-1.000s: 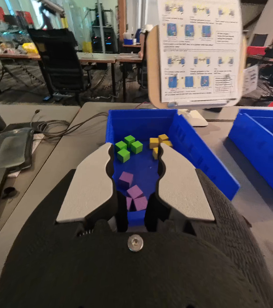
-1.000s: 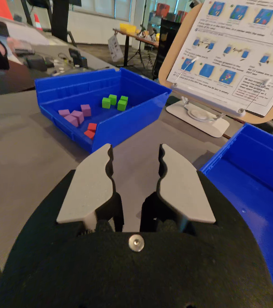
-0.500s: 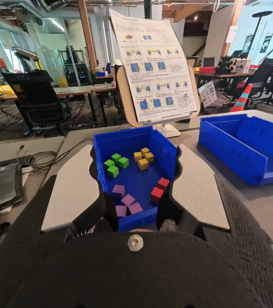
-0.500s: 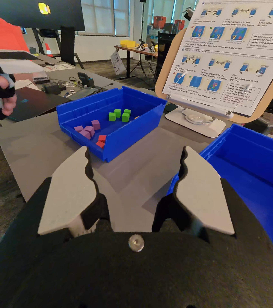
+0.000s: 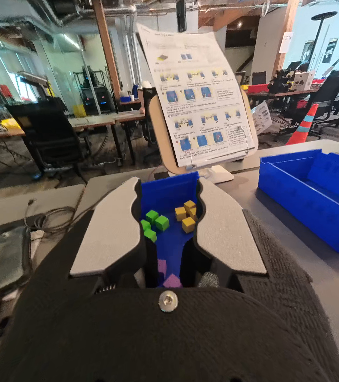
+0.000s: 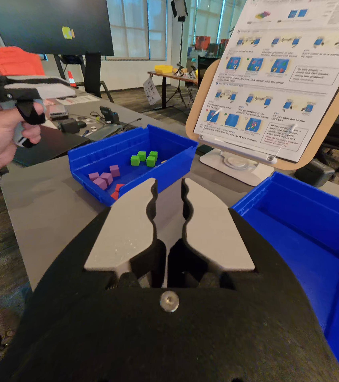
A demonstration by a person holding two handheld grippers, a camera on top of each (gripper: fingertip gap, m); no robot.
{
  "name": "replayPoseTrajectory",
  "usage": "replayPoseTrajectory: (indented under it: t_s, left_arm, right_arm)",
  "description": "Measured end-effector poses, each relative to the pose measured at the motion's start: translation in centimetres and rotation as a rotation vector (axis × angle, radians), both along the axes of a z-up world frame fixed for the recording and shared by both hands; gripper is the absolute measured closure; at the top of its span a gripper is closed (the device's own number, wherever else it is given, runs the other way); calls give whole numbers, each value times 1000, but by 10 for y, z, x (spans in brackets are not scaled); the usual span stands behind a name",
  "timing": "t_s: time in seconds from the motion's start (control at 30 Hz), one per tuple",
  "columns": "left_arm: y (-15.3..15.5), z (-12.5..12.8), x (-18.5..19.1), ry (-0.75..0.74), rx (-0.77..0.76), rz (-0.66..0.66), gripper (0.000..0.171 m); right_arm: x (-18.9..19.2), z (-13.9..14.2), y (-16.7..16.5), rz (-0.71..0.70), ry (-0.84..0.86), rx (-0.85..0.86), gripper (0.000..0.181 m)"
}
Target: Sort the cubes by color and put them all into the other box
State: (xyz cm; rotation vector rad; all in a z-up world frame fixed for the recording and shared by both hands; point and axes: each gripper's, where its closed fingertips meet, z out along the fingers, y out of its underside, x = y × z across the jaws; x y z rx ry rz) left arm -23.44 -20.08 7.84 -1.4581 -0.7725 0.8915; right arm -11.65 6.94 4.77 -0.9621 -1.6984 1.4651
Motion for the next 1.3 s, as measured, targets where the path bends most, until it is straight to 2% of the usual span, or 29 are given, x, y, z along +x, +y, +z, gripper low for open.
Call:
replayPoseTrajectory:
  t_s: [0.13,0.33,0.5,0.77,0.97,1.17,1.3]
  left_arm:
    - [11,1,-5,-9,11,-44,123]
    - [20,-19,-7,-83,24,-112,124]
    - [24,-26,-6,-114,20,-155,134]
    - [20,-45,-15,-214,-5,-137,128]
    - [19,-43,-15,-212,-3,-140,126]
    - [19,-40,-15,-198,2,-146,126]
    - [25,-43,-13,-199,-9,-163,126]
  right_arm:
    - [3,6,6,-10,36,23,170]
    - [10,16,18,-49,105,46,181]
    - [10,15,21,-67,114,77,181]
    - [3,-9,5,31,-20,33,179]
    - [4,1,15,-13,30,62,177]
    - [-3,11,40,-147,90,32,166]
    - [-1,14,38,-125,116,21,171]
